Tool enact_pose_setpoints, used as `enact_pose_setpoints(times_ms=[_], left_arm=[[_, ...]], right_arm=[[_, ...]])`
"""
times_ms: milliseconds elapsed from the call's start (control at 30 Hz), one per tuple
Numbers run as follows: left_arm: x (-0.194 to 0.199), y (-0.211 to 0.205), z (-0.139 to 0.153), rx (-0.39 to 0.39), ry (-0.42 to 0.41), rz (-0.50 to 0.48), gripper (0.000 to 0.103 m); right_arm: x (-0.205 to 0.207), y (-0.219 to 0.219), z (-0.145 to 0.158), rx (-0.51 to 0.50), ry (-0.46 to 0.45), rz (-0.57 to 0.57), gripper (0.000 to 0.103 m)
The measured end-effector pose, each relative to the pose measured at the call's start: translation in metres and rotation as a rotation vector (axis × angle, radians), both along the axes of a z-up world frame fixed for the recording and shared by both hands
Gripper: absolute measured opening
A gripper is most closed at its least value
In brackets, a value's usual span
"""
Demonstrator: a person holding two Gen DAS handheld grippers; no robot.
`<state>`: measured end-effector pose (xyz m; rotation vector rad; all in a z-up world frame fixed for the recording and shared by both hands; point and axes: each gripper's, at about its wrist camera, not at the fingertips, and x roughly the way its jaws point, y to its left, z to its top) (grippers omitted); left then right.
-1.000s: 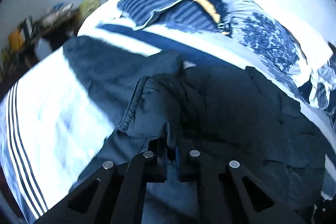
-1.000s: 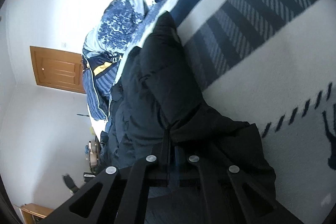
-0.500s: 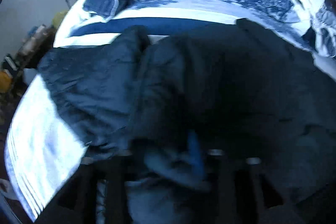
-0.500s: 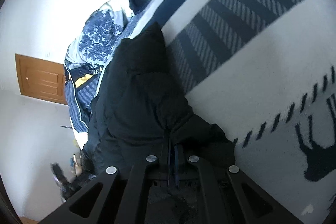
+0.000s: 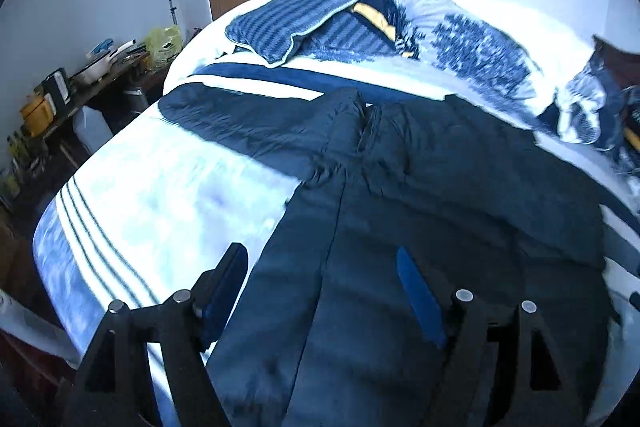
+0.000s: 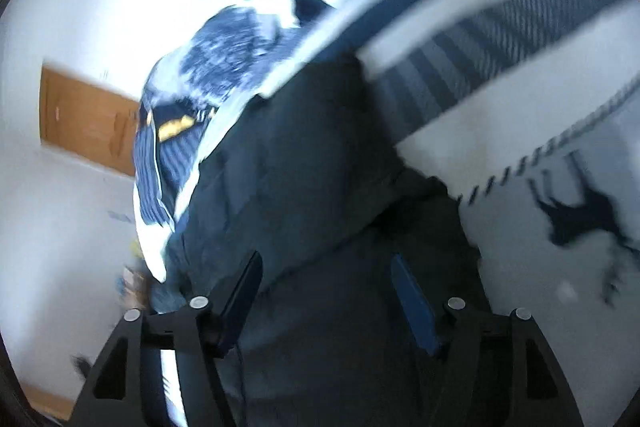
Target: Fold large clothes
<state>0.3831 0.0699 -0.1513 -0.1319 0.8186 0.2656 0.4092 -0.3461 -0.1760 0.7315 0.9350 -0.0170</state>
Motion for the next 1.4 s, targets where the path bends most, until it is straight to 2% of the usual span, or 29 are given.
enact_pose_setpoints(times_ms=[33, 233, 367, 433, 500, 633, 733, 833, 933, 1133, 1267, 1400], left_arm=[[-0.017, 0.001, 0.004, -0.014, -0.011, 0.0, 0.078], [-0.093, 0.013, 0.04, -0.132, -0.092, -0.027, 0.079], [-0.118, 0.024, 0.068, -0.151, -0.157, -0.054, 0.081], [-0.131, 0.035, 0.08, -0.187, -0.202, -0.056, 0.085], [-0.136, 0.047, 0.086, -0.221, -0.234, -0.04, 0.091], [-0.137, 0.074, 0.09, -0.271, -0.257, 0.009, 0.091], [-0.127, 0.094, 0.084, -0.305, -0.246, 0.051, 0.091], [-0.112, 0.109, 0.074, -0.296, -0.223, 0.08, 0.091], [-0.092, 0.124, 0.062, -0.304, -0.212, 0.099, 0.091], [-0.044, 0.171, 0.034, -0.43, -0.213, 0.182, 0.091], [-0.009, 0.214, 0.011, -0.493, -0.199, 0.316, 0.091], [0.029, 0.263, -0.014, -0.528, -0.204, 0.467, 0.091]], right_arm=[[-0.018, 0.019, 0.021, -0.078, -0.017, 0.014, 0.071], [-0.106, 0.085, 0.093, -0.291, -0.091, 0.034, 0.078], [-0.146, 0.125, 0.137, -0.344, -0.137, 0.07, 0.078], [-0.16, 0.145, 0.158, -0.387, -0.17, 0.082, 0.08], [-0.168, 0.161, 0.173, -0.411, -0.199, 0.095, 0.081], [-0.171, 0.194, 0.194, -0.421, -0.263, 0.15, 0.082], [-0.163, 0.228, 0.202, -0.479, -0.318, 0.239, 0.082], [-0.15, 0.26, 0.2, -0.528, -0.365, 0.298, 0.082], [-0.128, 0.279, 0.192, -0.513, -0.364, 0.347, 0.082], [-0.051, 0.31, 0.17, -0.419, -0.272, 0.492, 0.082], [0.002, 0.345, 0.155, -0.377, -0.237, 0.586, 0.082], [0.052, 0.404, 0.138, -0.402, -0.199, 0.708, 0.082]])
